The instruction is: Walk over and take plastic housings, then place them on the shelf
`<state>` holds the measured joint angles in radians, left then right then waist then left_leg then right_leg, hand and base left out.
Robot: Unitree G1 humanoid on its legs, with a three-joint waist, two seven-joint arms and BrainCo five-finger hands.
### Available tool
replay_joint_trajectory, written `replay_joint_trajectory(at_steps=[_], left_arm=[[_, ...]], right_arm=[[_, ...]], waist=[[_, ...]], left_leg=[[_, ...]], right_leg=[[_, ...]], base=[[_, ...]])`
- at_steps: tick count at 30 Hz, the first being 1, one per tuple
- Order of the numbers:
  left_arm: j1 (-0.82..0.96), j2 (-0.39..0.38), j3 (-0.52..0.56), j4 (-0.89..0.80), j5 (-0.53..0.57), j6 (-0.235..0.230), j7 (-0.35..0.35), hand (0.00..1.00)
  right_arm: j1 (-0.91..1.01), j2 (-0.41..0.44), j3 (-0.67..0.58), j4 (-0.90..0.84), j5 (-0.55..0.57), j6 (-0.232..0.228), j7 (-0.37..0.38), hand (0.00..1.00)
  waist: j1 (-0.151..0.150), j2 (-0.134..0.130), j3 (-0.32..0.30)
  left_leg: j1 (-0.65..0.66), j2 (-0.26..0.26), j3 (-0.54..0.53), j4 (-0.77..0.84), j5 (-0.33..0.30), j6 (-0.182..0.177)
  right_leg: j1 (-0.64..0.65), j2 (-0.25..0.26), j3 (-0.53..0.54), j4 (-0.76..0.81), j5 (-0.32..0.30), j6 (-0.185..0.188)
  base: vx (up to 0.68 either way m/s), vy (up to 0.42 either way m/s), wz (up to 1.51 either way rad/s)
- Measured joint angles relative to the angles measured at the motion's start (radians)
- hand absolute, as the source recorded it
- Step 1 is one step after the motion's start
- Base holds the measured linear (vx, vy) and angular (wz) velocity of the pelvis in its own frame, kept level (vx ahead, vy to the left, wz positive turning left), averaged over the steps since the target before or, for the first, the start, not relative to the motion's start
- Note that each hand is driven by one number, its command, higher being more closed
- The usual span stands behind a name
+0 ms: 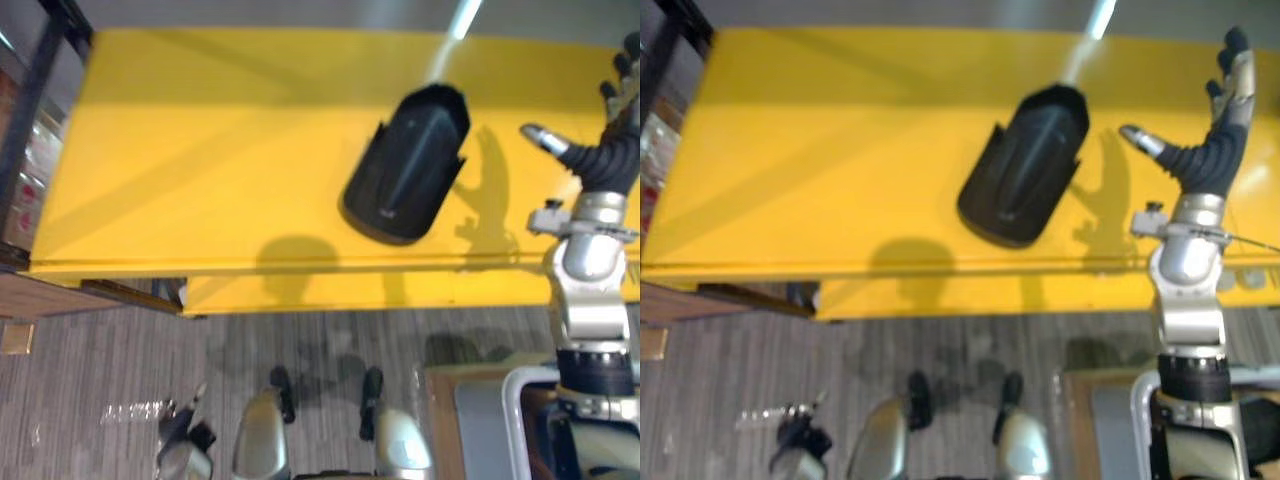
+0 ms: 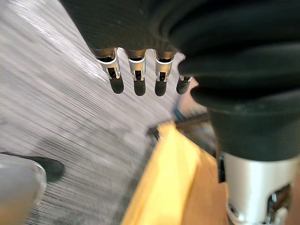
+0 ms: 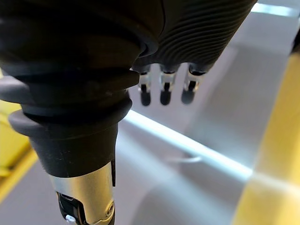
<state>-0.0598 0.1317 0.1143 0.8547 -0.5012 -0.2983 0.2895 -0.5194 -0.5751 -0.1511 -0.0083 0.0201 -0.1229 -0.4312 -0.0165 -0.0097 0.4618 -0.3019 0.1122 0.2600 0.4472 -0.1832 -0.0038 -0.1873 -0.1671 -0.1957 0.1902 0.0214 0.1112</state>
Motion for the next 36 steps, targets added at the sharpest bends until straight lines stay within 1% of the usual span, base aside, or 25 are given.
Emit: replay_joint_trajectory(at_steps=[3,5,7,8,11,14,15,17,19,22,26,28,30,31,33,35,36], left_arm=[[-0.019,0.012,-0.012,-0.011,0.000,-0.014,0.018,0.00],[-0.018,0.015,-0.012,-0.010,-0.001,-0.012,0.021,0.00],[-0.018,0.016,-0.013,-0.008,-0.004,0.000,0.020,0.00],[-0.016,0.016,-0.016,-0.003,-0.009,0.007,0.017,0.00],[-0.010,0.015,-0.018,0.032,-0.013,0.021,-0.002,0.00],[0.014,0.015,-0.017,0.032,-0.024,0.037,-0.030,0.00],[0.020,0.015,-0.017,0.033,-0.042,0.050,-0.037,0.00],[0.024,0.015,-0.017,0.037,-0.043,0.067,-0.049,0.00],[0.020,0.014,-0.017,0.064,-0.042,0.091,-0.080,0.00],[0.022,0.011,-0.017,0.072,-0.042,0.104,-0.102,0.00],[0.021,0.012,-0.020,0.072,-0.041,0.105,-0.122,0.00],[0.020,0.012,-0.022,0.074,-0.041,0.108,-0.132,0.00],[0.019,0.014,-0.046,0.076,-0.040,0.126,-0.144,0.00],[0.018,0.014,-0.051,0.079,-0.040,0.127,-0.145,0.00],[0.004,0.013,-0.060,0.110,-0.039,0.129,-0.146,0.00],[0.001,0.013,-0.061,0.110,-0.039,0.132,-0.146,0.00],[-0.004,0.014,-0.061,0.111,-0.038,0.136,-0.147,0.00]], right_arm=[[-0.030,-0.020,0.001,0.026,0.001,0.005,-0.007,0.00],[-0.034,-0.021,0.004,0.026,0.001,0.022,-0.004,0.00],[-0.034,-0.021,0.006,0.025,0.001,0.046,0.014,0.00],[-0.034,-0.021,0.008,0.025,0.004,0.060,0.030,0.00],[-0.032,-0.021,0.012,0.024,0.004,0.062,0.079,0.00],[-0.032,-0.021,0.035,0.021,0.004,0.062,0.128,0.00],[-0.032,-0.021,0.044,0.017,0.004,0.063,0.150,0.00],[-0.032,-0.022,0.061,0.005,0.003,0.068,0.185,0.00],[-0.032,-0.022,0.085,-0.019,0.002,0.092,0.234,0.00],[-0.032,-0.030,0.108,-0.022,0.002,0.100,0.264,0.00],[-0.049,-0.043,0.155,-0.024,-0.011,0.109,0.305,0.00],[-0.051,-0.043,0.178,-0.024,-0.044,0.129,0.323,0.00],[-0.057,-0.043,0.206,-0.024,-0.108,0.151,0.332,0.00],[-0.059,-0.043,0.213,-0.024,-0.126,0.158,0.338,0.00],[-0.069,-0.053,0.238,-0.024,-0.209,0.200,0.349,0.00],[-0.079,-0.071,0.251,-0.027,-0.258,0.229,0.355,0.00],[-0.087,-0.090,0.252,-0.031,-0.294,0.258,0.368,0.00]], waist=[[0.000,0.010,0.005],[-0.001,0.011,0.006],[0.001,0.011,0.006],[0.000,0.012,0.006],[-0.001,0.012,0.007],[-0.001,0.012,0.007],[0.000,0.012,0.007],[0.000,0.012,0.006],[0.000,0.012,0.006],[0.000,0.012,0.006],[0.002,0.012,0.006],[0.002,0.012,0.006],[0.003,0.014,0.007],[0.003,0.014,0.008],[0.004,0.019,0.010],[0.004,0.025,0.013],[0.004,0.030,0.015]], left_leg=[[-0.014,-0.001,0.001,0.006,0.000,0.001],[-0.013,-0.001,0.001,0.007,0.000,0.001],[-0.013,-0.001,0.001,0.006,0.000,0.001],[-0.013,-0.001,0.002,0.005,0.000,0.000],[-0.007,-0.001,0.005,-0.001,0.000,0.001],[0.013,-0.004,0.010,-0.018,0.004,0.000],[0.020,-0.007,0.011,-0.025,0.006,0.000],[0.021,-0.010,0.011,-0.031,0.008,0.000],[0.021,-0.016,0.007,-0.042,0.014,0.001],[0.022,-0.018,0.000,-0.045,0.015,0.002],[0.022,-0.022,-0.003,-0.054,0.021,0.006],[0.022,-0.024,-0.003,-0.054,0.021,0.006],[0.021,-0.026,-0.004,-0.054,0.021,0.007],[0.021,-0.026,-0.004,-0.053,0.021,0.007],[0.017,-0.026,-0.004,-0.053,0.020,0.007],[0.008,-0.026,-0.004,-0.051,0.021,0.007],[-0.007,-0.026,-0.004,-0.049,0.022,0.008]], right_leg=[[-0.024,-0.002,0.006,0.017,-0.003,0.000],[-0.028,-0.003,0.007,0.026,-0.009,0.000],[-0.036,-0.005,0.008,0.037,-0.014,0.000],[-0.037,-0.005,0.010,0.039,-0.014,0.000],[-0.035,-0.006,0.012,0.038,-0.014,0.000],[-0.021,-0.008,0.015,0.029,-0.013,0.001],[-0.018,-0.009,0.015,0.025,-0.013,0.001],[-0.016,-0.009,0.013,0.023,-0.013,0.001],[-0.014,-0.011,0.008,0.016,-0.013,0.001],[-0.005,-0.012,0.002,0.009,-0.013,0.001],[-0.004,-0.018,-0.003,0.007,-0.013,0.001],[-0.003,-0.020,-0.004,0.008,-0.013,0.001],[-0.004,-0.021,-0.003,0.008,-0.013,0.002],[-0.004,-0.022,-0.003,0.008,-0.012,0.002],[-0.007,-0.022,-0.003,0.008,-0.012,0.002],[-0.016,-0.022,-0.001,0.010,-0.012,0.003],[-0.030,-0.022,-0.001,0.012,-0.010,0.005]], base=[[-0.01,0.022,-0.06],[0.00,0.000,0.00],[0.00,0.000,0.00],[0.00,0.000,0.00],[0.00,0.019,-0.03],[0.01,0.018,-0.03],[0.00,0.000,0.00],[0.02,0.010,0.02],[0.04,0.016,0.07],[0.04,0.024,0.09],[0.01,0.025,0.05],[0.00,0.029,0.02],[-0.01,0.039,0.01],[-0.01,0.037,0.00],[0.00,0.000,0.00],[0.00,0.000,0.00],[0.00,0.032,0.01]])
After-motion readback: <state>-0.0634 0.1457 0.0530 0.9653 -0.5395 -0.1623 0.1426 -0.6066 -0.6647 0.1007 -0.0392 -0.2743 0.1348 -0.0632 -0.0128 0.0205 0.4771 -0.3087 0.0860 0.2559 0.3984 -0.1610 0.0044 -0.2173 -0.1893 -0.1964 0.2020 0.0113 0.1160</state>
